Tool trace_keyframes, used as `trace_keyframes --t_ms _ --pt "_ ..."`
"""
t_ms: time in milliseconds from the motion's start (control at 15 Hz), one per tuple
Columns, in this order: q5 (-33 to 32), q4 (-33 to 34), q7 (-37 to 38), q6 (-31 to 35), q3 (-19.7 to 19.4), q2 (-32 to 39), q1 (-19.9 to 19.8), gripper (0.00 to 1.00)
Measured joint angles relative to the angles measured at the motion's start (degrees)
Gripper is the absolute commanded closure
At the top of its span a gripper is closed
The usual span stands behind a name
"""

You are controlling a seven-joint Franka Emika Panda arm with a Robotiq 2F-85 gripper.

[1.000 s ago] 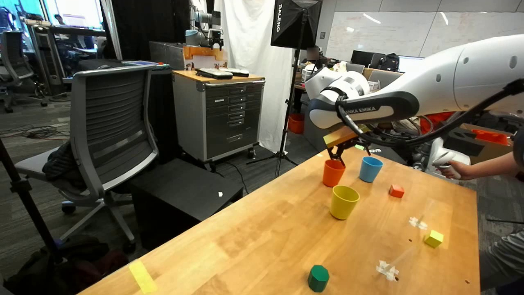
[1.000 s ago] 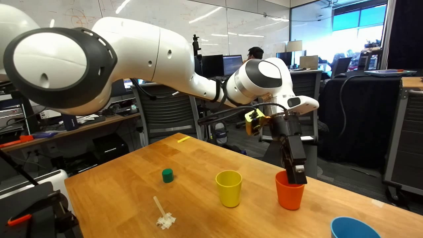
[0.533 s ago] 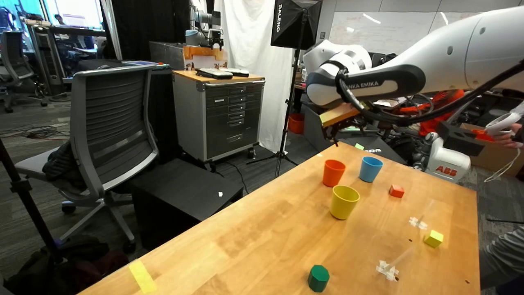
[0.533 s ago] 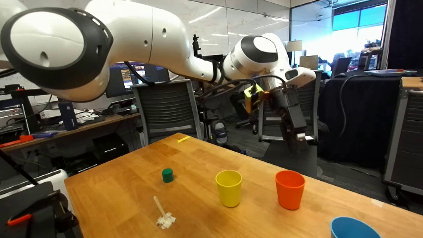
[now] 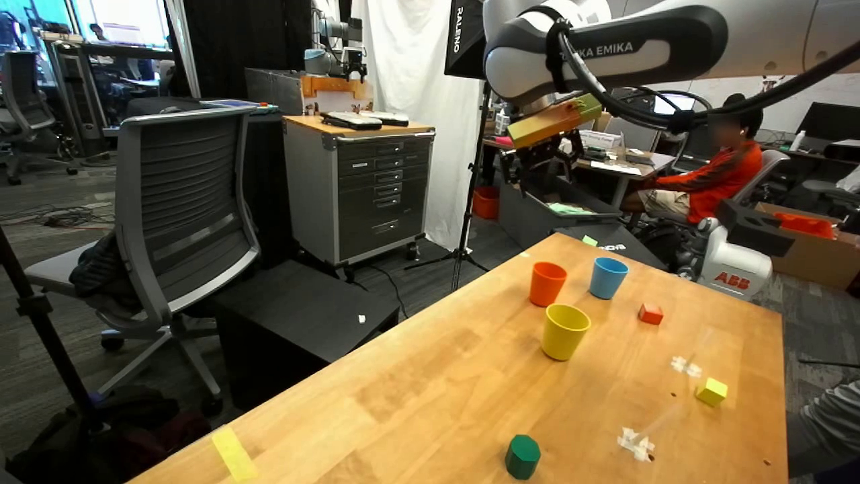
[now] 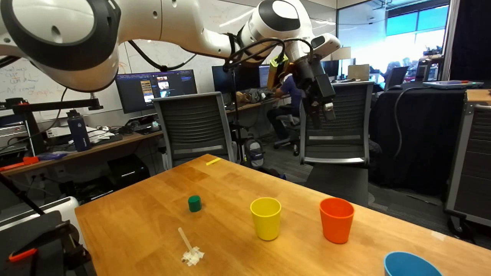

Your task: Stack the orange cup on top of the blue cup then stack the yellow cup on top of the orange cup

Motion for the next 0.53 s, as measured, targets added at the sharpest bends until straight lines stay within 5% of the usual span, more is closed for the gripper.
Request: trace_keyframes --t_ms 533 --pt "7.07 -1.95 -7.14 -3.13 7.01 0.53 1.64 0.00"
